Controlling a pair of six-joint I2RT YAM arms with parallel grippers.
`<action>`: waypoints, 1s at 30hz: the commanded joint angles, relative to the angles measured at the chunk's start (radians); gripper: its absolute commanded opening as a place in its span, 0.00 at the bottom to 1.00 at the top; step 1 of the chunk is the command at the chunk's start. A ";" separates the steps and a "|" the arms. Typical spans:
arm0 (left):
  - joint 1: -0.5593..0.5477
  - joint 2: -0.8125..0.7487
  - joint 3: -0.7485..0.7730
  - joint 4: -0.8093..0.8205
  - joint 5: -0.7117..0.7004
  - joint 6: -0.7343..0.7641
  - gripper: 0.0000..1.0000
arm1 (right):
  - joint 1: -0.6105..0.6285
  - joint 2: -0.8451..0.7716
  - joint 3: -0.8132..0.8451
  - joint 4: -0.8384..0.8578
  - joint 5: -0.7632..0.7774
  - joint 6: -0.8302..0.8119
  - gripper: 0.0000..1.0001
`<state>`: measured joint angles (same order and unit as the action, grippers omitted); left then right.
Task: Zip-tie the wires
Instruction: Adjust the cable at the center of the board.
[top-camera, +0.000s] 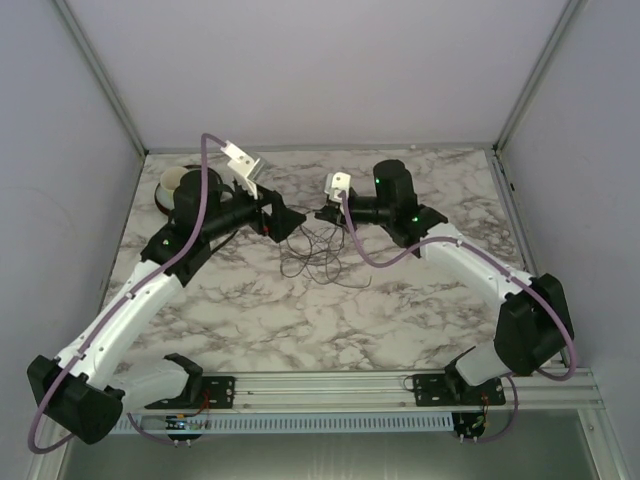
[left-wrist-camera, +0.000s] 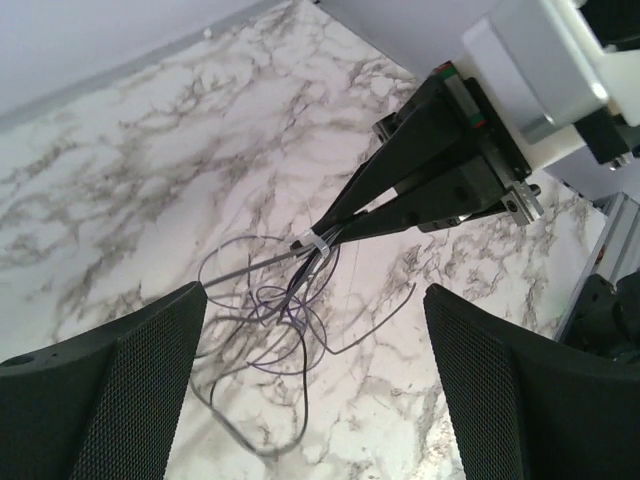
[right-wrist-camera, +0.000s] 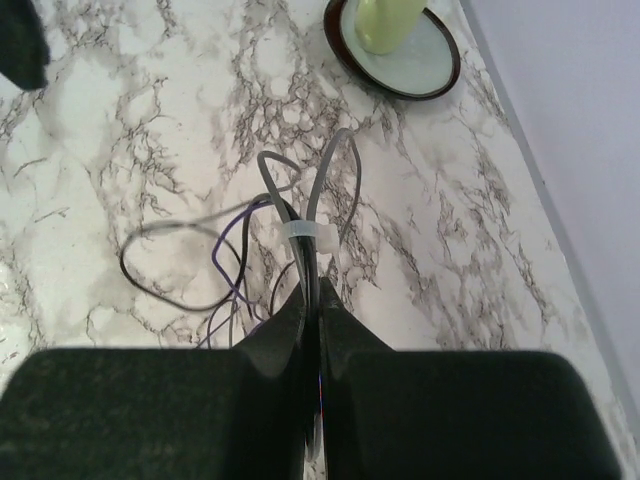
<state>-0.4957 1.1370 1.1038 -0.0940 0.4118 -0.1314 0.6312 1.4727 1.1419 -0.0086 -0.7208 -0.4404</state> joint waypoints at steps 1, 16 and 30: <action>0.007 -0.009 0.039 0.029 0.075 0.111 0.91 | -0.004 -0.026 0.097 -0.107 -0.057 -0.058 0.00; 0.038 0.157 0.074 0.047 0.317 0.291 0.83 | -0.023 -0.036 0.174 -0.283 -0.146 -0.066 0.00; 0.042 0.250 0.077 0.086 0.504 0.280 0.32 | -0.029 -0.032 0.183 -0.281 -0.141 -0.055 0.00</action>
<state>-0.4576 1.3907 1.1492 -0.0509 0.8516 0.1291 0.6090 1.4658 1.2655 -0.3012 -0.8333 -0.4870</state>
